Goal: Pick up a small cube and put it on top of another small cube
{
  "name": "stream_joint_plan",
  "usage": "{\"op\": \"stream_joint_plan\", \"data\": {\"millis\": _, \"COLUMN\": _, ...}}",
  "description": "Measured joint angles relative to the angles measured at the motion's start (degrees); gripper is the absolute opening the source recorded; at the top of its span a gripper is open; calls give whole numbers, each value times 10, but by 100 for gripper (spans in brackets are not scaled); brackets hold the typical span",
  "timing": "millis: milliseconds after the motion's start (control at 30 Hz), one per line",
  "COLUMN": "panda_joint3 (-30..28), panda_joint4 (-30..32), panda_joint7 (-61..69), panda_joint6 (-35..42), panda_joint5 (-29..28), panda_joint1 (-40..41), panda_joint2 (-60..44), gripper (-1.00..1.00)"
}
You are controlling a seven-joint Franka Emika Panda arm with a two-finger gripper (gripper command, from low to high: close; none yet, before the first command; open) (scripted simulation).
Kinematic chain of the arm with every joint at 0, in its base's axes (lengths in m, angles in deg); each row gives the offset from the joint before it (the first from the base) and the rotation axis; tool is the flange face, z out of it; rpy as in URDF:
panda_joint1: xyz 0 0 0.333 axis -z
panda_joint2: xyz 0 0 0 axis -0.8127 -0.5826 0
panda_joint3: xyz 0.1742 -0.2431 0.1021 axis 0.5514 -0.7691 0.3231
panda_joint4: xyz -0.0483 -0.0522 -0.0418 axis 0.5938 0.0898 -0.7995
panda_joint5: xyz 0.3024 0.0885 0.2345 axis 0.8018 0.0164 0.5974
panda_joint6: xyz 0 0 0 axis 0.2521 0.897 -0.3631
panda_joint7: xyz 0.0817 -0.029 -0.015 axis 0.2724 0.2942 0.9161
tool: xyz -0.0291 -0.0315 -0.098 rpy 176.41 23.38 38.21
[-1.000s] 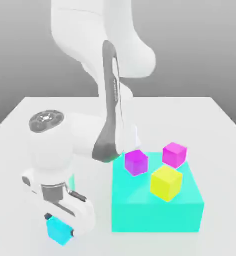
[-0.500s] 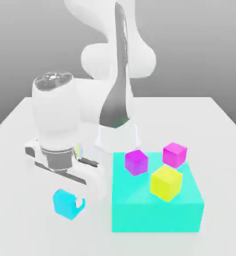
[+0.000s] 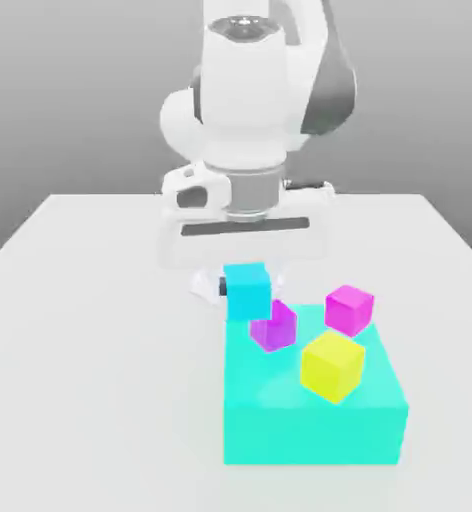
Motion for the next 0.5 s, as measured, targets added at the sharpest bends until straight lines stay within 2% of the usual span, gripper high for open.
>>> {"op": "stream_joint_plan", "data": {"millis": 133, "panda_joint3": 5, "panda_joint4": 35, "panda_joint7": 55, "panda_joint6": 36, "panda_joint5": 5, "panda_joint1": -38, "panda_joint2": 70, "gripper": -100}}
{"op": "stream_joint_plan", "data": {"millis": 300, "panda_joint3": 10, "panda_joint4": 71, "panda_joint7": 66, "panda_joint6": -65, "panda_joint5": 9, "panda_joint1": -43, "panda_joint2": 6, "gripper": -100}}
{"op": "stream_joint_plan", "data": {"millis": 333, "panda_joint3": 11, "panda_joint4": 77, "panda_joint7": 66, "panda_joint6": -88, "panda_joint5": 10, "panda_joint1": -42, "panda_joint2": -11, "gripper": 100}}
{"op": "stream_joint_plan", "data": {"millis": 500, "panda_joint3": 11, "panda_joint4": 77, "panda_joint7": 66, "panda_joint6": -88, "panda_joint5": 10, "panda_joint1": -42, "panda_joint2": -11, "gripper": 100}}
